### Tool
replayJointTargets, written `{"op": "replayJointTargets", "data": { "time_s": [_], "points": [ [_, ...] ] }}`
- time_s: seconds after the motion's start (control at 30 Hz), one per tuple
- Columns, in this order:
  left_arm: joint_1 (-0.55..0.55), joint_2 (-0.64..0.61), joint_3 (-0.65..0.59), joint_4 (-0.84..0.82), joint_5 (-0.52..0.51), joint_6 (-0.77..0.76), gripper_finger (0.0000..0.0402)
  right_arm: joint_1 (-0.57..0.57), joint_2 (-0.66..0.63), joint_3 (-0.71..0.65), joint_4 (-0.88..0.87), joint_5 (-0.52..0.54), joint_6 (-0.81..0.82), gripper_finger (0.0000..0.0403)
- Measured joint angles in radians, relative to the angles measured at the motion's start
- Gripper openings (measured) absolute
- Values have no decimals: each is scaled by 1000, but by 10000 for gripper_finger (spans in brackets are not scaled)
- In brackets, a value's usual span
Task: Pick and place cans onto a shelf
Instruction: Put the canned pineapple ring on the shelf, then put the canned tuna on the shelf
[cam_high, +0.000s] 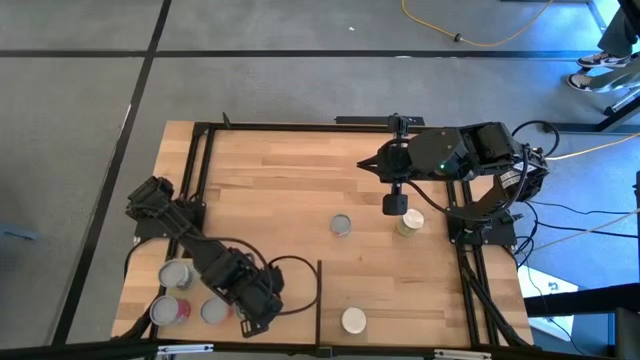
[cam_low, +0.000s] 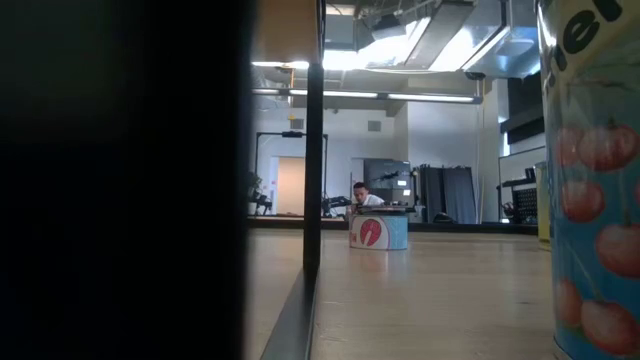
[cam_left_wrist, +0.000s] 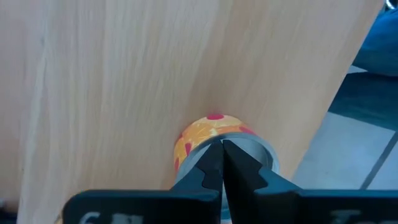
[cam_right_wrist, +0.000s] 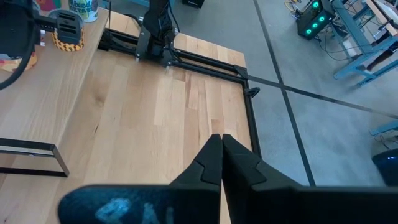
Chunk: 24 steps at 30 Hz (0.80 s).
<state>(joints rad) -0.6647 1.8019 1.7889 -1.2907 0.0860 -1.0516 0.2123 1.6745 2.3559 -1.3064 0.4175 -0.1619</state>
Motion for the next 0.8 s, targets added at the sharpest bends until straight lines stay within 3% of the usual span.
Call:
{"op": "replayJointTargets", "data": {
  "time_s": [0.47, 0.67, 0.8],
  "points": [
    [9, -11, 25, 37, -4, 9, 0, 0, 0, 0, -17, 0, 1, 5],
    [-1, -11, 35, -125, -95, -42, 0, -9, 0, 0, -38, 25, 2, 5],
    [2, -16, 35, -153, -175, -39, 0, -64, 0, 1, -152, -10, 79, 5]
  ]
}}
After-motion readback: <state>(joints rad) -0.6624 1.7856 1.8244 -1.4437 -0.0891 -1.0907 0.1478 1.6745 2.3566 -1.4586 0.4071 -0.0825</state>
